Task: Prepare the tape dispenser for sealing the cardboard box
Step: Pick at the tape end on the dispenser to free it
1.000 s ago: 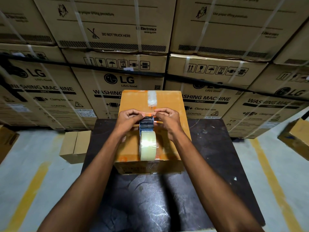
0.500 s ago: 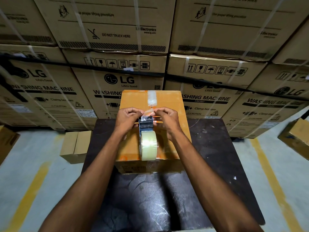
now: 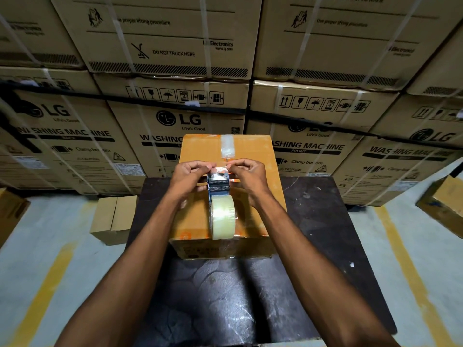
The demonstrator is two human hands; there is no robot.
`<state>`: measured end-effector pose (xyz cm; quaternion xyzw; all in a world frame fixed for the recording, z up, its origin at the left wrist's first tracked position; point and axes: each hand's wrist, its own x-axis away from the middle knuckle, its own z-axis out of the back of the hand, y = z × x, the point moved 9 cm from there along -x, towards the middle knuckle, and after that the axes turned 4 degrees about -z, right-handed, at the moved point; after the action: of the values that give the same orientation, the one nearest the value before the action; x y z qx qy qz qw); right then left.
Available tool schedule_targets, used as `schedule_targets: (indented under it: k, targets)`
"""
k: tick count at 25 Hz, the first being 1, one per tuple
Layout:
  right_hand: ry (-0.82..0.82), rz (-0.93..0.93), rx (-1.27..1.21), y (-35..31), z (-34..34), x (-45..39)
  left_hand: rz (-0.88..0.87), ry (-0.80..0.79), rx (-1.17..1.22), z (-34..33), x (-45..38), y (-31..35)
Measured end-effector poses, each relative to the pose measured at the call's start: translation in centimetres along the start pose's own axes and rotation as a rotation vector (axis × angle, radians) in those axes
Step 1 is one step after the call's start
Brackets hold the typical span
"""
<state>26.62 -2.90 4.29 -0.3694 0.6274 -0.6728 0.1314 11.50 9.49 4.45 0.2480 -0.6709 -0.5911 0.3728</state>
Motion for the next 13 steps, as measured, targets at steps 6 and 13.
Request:
schedule_targets:
  k: [6,13]
  targets:
    - [0.005,0.019,-0.003,-0.29,-0.33,0.15,-0.085,0.060,-0.032,0.12,0.29,0.84]
    - [-0.005,0.030,-0.006,-0.62,-0.26,0.60,-0.113,0.065,0.006,0.46,0.52,0.43]
